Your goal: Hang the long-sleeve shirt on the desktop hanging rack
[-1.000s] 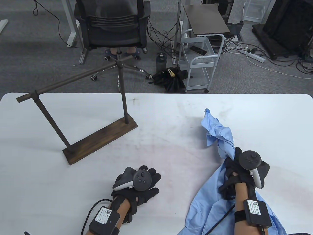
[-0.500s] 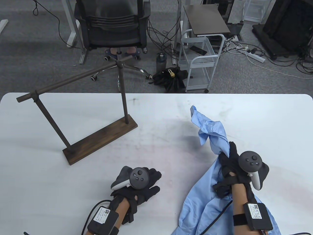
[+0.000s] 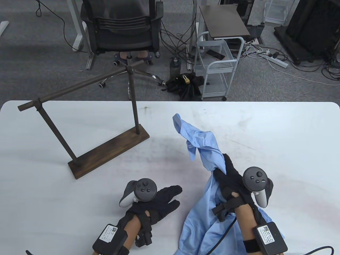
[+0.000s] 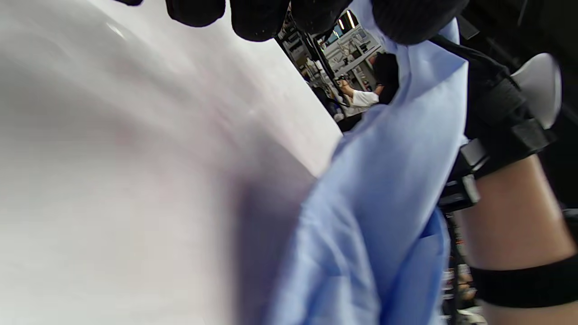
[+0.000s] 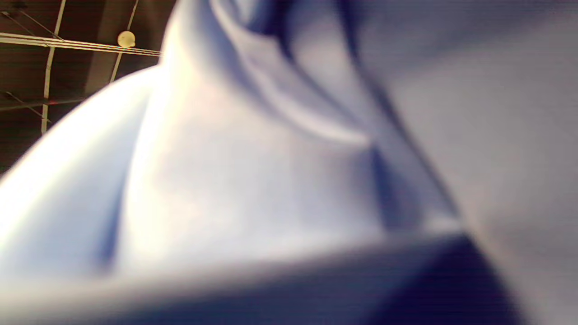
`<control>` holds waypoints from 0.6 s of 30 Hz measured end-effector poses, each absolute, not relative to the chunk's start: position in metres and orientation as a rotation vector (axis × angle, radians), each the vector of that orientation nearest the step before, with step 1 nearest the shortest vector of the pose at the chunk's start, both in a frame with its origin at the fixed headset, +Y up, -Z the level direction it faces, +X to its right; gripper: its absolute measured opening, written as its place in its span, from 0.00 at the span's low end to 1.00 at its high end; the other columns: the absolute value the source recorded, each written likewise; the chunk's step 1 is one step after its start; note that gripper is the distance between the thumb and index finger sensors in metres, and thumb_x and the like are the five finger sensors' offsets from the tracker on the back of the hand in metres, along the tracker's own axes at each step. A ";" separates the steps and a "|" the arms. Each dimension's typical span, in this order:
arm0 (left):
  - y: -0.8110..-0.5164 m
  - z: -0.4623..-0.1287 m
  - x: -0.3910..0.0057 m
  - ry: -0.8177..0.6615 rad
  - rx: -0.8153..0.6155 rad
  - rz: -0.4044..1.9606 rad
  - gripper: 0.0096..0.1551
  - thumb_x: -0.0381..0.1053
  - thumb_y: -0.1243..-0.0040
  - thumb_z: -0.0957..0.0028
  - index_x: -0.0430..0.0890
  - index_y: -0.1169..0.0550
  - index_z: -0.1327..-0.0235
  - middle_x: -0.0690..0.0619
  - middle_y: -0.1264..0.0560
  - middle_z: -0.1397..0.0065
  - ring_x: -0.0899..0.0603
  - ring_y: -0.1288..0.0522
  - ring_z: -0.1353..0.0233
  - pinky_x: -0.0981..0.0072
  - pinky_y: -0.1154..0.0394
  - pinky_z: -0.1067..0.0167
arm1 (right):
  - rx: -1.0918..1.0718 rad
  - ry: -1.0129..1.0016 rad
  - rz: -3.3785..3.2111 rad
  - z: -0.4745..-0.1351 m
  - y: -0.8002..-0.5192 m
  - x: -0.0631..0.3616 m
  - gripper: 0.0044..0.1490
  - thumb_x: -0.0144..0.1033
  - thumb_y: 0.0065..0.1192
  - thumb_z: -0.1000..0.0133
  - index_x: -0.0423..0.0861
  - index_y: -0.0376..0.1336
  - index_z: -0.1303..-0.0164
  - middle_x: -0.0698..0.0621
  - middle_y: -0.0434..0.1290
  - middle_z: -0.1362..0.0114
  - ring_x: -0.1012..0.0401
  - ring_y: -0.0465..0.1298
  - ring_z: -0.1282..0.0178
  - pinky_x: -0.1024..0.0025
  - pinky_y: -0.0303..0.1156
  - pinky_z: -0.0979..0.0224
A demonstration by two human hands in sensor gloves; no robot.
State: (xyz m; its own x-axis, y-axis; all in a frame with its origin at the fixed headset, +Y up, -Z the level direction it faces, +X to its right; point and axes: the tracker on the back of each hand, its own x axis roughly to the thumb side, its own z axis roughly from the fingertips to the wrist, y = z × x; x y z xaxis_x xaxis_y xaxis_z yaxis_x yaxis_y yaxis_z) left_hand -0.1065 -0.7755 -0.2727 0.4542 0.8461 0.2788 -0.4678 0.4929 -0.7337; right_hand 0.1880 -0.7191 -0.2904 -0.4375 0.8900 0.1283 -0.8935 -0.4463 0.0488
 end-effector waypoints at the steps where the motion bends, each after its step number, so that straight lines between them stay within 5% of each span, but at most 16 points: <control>1: -0.776 -0.271 -0.104 -0.706 -0.640 0.924 0.43 0.64 0.57 0.33 0.45 0.52 0.12 0.37 0.51 0.08 0.22 0.51 0.14 0.22 0.50 0.26 | 0.180 -0.021 2.004 -0.289 -0.719 0.182 0.42 0.24 0.57 0.34 0.21 0.43 0.20 0.30 0.73 0.39 0.50 0.79 0.60 0.37 0.77 0.48; 11: -0.776 -0.257 -0.083 -0.771 -0.691 1.254 0.57 0.73 0.67 0.37 0.39 0.73 0.21 0.33 0.66 0.10 0.19 0.59 0.14 0.21 0.53 0.26 | 0.440 0.058 1.875 -0.264 -0.722 0.119 0.48 0.28 0.52 0.32 0.19 0.33 0.21 0.23 0.62 0.29 0.41 0.76 0.48 0.28 0.70 0.40; 18: -0.782 -0.264 -0.090 -0.712 -0.648 1.325 0.45 0.66 0.71 0.34 0.48 0.72 0.20 0.40 0.66 0.08 0.20 0.53 0.13 0.22 0.49 0.25 | 0.460 -0.019 1.861 -0.246 -0.730 0.089 0.46 0.30 0.40 0.32 0.17 0.28 0.23 0.13 0.41 0.25 0.29 0.64 0.37 0.17 0.57 0.38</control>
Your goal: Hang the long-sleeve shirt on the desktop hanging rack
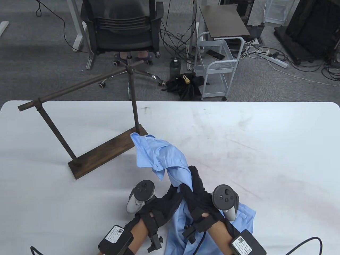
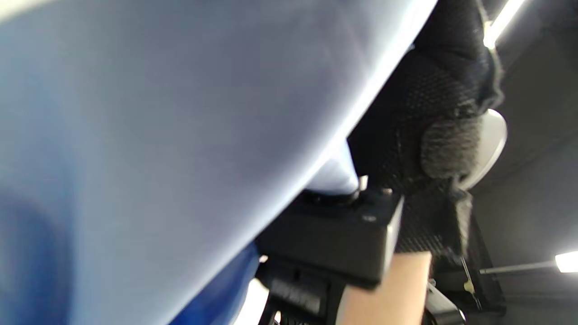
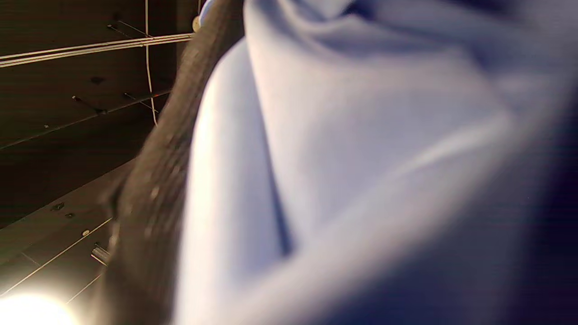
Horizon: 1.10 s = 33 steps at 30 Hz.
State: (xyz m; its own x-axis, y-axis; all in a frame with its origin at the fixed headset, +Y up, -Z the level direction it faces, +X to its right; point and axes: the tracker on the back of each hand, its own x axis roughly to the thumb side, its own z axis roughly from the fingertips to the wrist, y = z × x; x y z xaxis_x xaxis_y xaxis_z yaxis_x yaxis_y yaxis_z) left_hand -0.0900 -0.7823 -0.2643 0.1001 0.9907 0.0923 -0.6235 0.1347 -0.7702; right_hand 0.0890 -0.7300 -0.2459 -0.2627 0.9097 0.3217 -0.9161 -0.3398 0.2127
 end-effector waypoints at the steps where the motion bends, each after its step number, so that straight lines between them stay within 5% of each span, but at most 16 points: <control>1: -0.783 -0.265 -0.091 -0.705 -0.648 1.331 0.44 0.65 0.72 0.34 0.49 0.72 0.20 0.39 0.66 0.08 0.20 0.53 0.13 0.21 0.49 0.26 | 0.465 -0.018 1.872 -0.245 -0.732 0.087 0.46 0.32 0.38 0.32 0.17 0.28 0.23 0.13 0.40 0.25 0.28 0.63 0.37 0.17 0.56 0.38; 6: -0.781 -0.267 -0.094 -0.668 -0.610 1.314 0.43 0.65 0.71 0.33 0.51 0.71 0.20 0.36 0.66 0.09 0.20 0.51 0.14 0.22 0.49 0.26 | 0.572 0.030 1.845 -0.240 -0.734 0.077 0.52 0.44 0.30 0.32 0.15 0.24 0.25 0.11 0.31 0.26 0.20 0.51 0.33 0.13 0.49 0.38; 12: -0.779 -0.268 -0.098 -0.684 -0.616 1.342 0.59 0.74 0.69 0.40 0.37 0.72 0.22 0.31 0.65 0.11 0.19 0.52 0.14 0.21 0.48 0.26 | 0.707 0.157 1.931 -0.234 -0.736 0.066 0.60 0.53 0.24 0.35 0.12 0.19 0.29 0.08 0.24 0.27 0.11 0.23 0.36 0.09 0.33 0.43; 16: -0.774 -0.269 -0.099 -0.659 -0.578 1.321 0.63 0.75 0.60 0.42 0.34 0.68 0.21 0.34 0.51 0.12 0.22 0.43 0.16 0.24 0.43 0.27 | 0.821 0.190 2.030 -0.230 -0.735 0.059 0.65 0.57 0.23 0.37 0.11 0.16 0.32 0.07 0.21 0.29 0.11 0.22 0.36 0.08 0.31 0.44; 25: -0.758 -0.272 -0.111 -0.574 -0.302 1.240 0.46 0.64 0.54 0.32 0.32 0.49 0.19 0.44 0.28 0.28 0.36 0.22 0.35 0.38 0.26 0.39 | 0.880 0.128 2.255 -0.229 -0.726 0.062 0.65 0.57 0.29 0.36 0.12 0.19 0.29 0.08 0.24 0.27 0.11 0.26 0.33 0.08 0.36 0.41; 33: -0.735 -0.274 -0.129 -0.490 -0.122 0.980 0.38 0.63 0.48 0.33 0.36 0.35 0.24 0.49 0.20 0.41 0.43 0.16 0.51 0.46 0.21 0.51 | 0.788 0.060 2.216 -0.233 -0.709 0.076 0.60 0.53 0.33 0.34 0.13 0.28 0.23 0.07 0.32 0.24 0.10 0.33 0.31 0.10 0.42 0.39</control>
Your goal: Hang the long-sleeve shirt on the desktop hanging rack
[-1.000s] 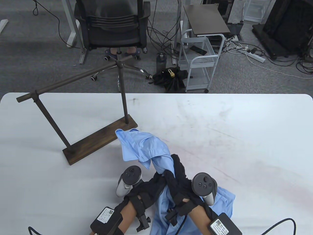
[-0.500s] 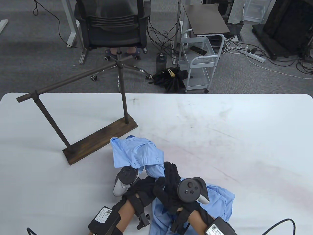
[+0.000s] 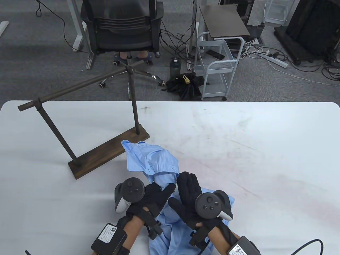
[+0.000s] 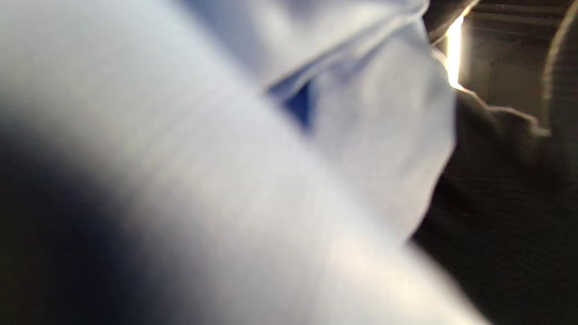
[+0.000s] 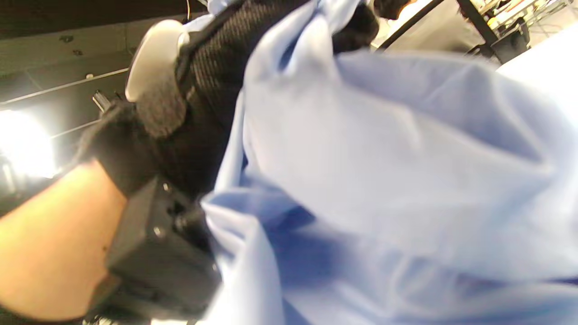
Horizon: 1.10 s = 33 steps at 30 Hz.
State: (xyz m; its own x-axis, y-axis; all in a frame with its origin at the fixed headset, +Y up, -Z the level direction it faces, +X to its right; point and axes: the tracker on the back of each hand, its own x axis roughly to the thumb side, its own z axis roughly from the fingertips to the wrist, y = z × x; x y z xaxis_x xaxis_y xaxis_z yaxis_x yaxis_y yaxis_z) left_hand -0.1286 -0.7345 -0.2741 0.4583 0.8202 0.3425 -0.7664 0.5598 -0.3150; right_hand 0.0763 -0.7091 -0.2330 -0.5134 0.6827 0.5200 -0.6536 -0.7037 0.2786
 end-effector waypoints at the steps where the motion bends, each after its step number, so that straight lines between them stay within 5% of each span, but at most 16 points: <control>1: -0.731 -0.274 -0.130 -0.481 -0.098 0.956 0.38 0.63 0.48 0.33 0.36 0.35 0.24 0.49 0.19 0.42 0.43 0.16 0.52 0.47 0.21 0.52 | 0.776 0.041 2.196 -0.234 -0.703 0.081 0.59 0.53 0.33 0.33 0.13 0.28 0.23 0.07 0.32 0.24 0.10 0.34 0.31 0.10 0.42 0.39; 8: -0.710 -0.276 -0.144 -0.434 -0.032 0.885 0.39 0.64 0.48 0.34 0.37 0.35 0.23 0.49 0.19 0.43 0.44 0.16 0.55 0.49 0.20 0.55 | 0.678 -0.082 2.121 -0.235 -0.682 0.118 0.57 0.50 0.37 0.32 0.14 0.29 0.23 0.08 0.33 0.23 0.10 0.36 0.30 0.10 0.44 0.38; 14: -0.687 -0.273 -0.157 -0.417 0.077 0.897 0.38 0.67 0.50 0.34 0.46 0.39 0.19 0.51 0.19 0.43 0.45 0.16 0.57 0.50 0.20 0.56 | 0.535 -0.099 2.217 -0.244 -0.698 0.162 0.57 0.49 0.38 0.31 0.15 0.29 0.22 0.08 0.33 0.23 0.09 0.37 0.30 0.10 0.44 0.38; 21: -0.627 -0.270 -0.171 -0.355 0.272 0.759 0.39 0.68 0.50 0.34 0.43 0.38 0.21 0.53 0.18 0.46 0.47 0.16 0.60 0.53 0.20 0.59 | 0.384 0.021 2.235 -0.261 -0.728 0.190 0.57 0.49 0.37 0.31 0.14 0.28 0.23 0.07 0.32 0.24 0.09 0.37 0.30 0.10 0.44 0.38; 33: -0.521 -0.290 -0.208 -0.155 0.541 0.600 0.35 0.62 0.47 0.32 0.45 0.35 0.20 0.48 0.20 0.38 0.41 0.16 0.52 0.47 0.21 0.51 | 0.444 0.024 2.327 -0.259 -0.728 0.181 0.57 0.49 0.38 0.31 0.14 0.29 0.23 0.07 0.32 0.24 0.09 0.38 0.30 0.11 0.46 0.37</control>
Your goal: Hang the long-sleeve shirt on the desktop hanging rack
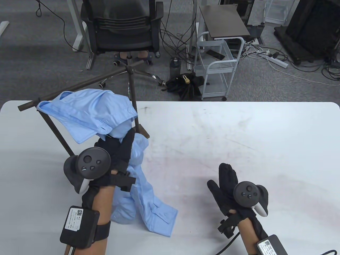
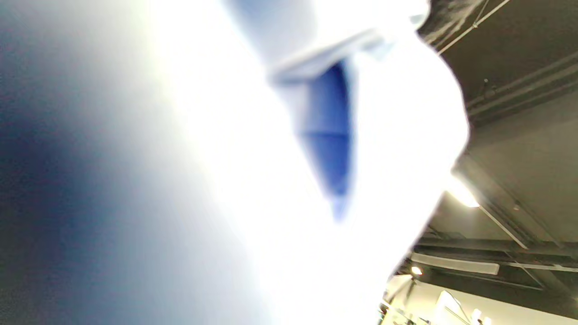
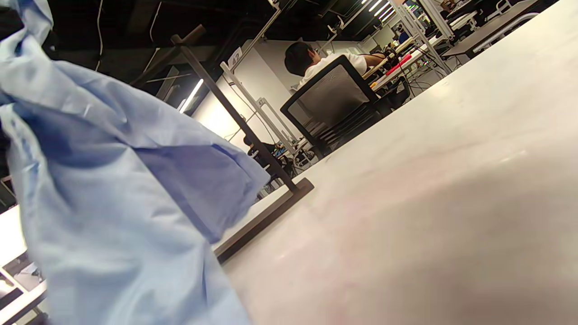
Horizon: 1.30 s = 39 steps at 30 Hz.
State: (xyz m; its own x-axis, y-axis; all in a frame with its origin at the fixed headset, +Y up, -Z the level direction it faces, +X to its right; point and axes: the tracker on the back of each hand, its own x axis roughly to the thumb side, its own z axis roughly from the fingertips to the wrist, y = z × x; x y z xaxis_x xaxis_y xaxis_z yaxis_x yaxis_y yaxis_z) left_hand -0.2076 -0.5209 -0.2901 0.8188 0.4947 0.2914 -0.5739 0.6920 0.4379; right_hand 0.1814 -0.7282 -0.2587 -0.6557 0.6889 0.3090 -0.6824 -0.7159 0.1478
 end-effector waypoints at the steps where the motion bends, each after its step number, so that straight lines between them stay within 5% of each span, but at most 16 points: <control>1: -0.516 -0.294 -0.209 -0.131 0.548 0.578 0.34 0.62 0.46 0.32 0.46 0.35 0.20 0.48 0.21 0.35 0.41 0.16 0.51 0.46 0.21 0.51 | 0.449 0.027 2.333 -0.258 -0.729 0.181 0.57 0.49 0.38 0.31 0.14 0.29 0.22 0.07 0.32 0.24 0.09 0.38 0.30 0.11 0.46 0.38; 12: -0.458 -0.350 -0.227 0.055 0.636 0.424 0.40 0.67 0.55 0.33 0.42 0.39 0.18 0.46 0.26 0.30 0.44 0.18 0.50 0.47 0.22 0.49 | 0.466 0.098 2.360 -0.255 -0.733 0.178 0.57 0.49 0.38 0.31 0.14 0.29 0.22 0.07 0.32 0.24 0.09 0.38 0.30 0.11 0.46 0.37; 19: -0.449 -0.379 -0.242 0.136 0.584 0.325 0.40 0.61 0.58 0.30 0.39 0.47 0.13 0.41 0.34 0.19 0.34 0.24 0.35 0.34 0.30 0.35 | 0.439 0.161 2.334 -0.260 -0.738 0.179 0.56 0.48 0.39 0.30 0.15 0.29 0.22 0.07 0.32 0.24 0.09 0.38 0.30 0.11 0.46 0.37; 25: -0.440 -0.395 -0.258 0.200 0.531 0.327 0.39 0.64 0.59 0.33 0.44 0.39 0.14 0.40 0.38 0.10 0.23 0.42 0.17 0.23 0.45 0.26 | 0.436 0.250 2.322 -0.266 -0.745 0.178 0.56 0.47 0.41 0.30 0.15 0.30 0.21 0.08 0.31 0.24 0.09 0.38 0.30 0.11 0.45 0.37; 36: -0.451 -0.416 -0.281 0.228 0.520 0.393 0.47 0.68 0.76 0.39 0.41 0.24 0.28 0.42 0.33 0.12 0.21 0.42 0.16 0.19 0.49 0.27 | 0.473 0.273 2.308 -0.272 -0.748 0.177 0.54 0.46 0.43 0.30 0.16 0.33 0.20 0.08 0.34 0.23 0.09 0.40 0.30 0.11 0.46 0.37; 39: -0.453 -0.422 -0.280 0.257 0.459 0.409 0.42 0.65 0.67 0.33 0.37 0.19 0.35 0.41 0.31 0.13 0.20 0.43 0.16 0.18 0.50 0.28 | 0.472 0.277 2.303 -0.273 -0.748 0.177 0.54 0.46 0.43 0.30 0.16 0.33 0.20 0.08 0.34 0.23 0.09 0.40 0.30 0.11 0.46 0.37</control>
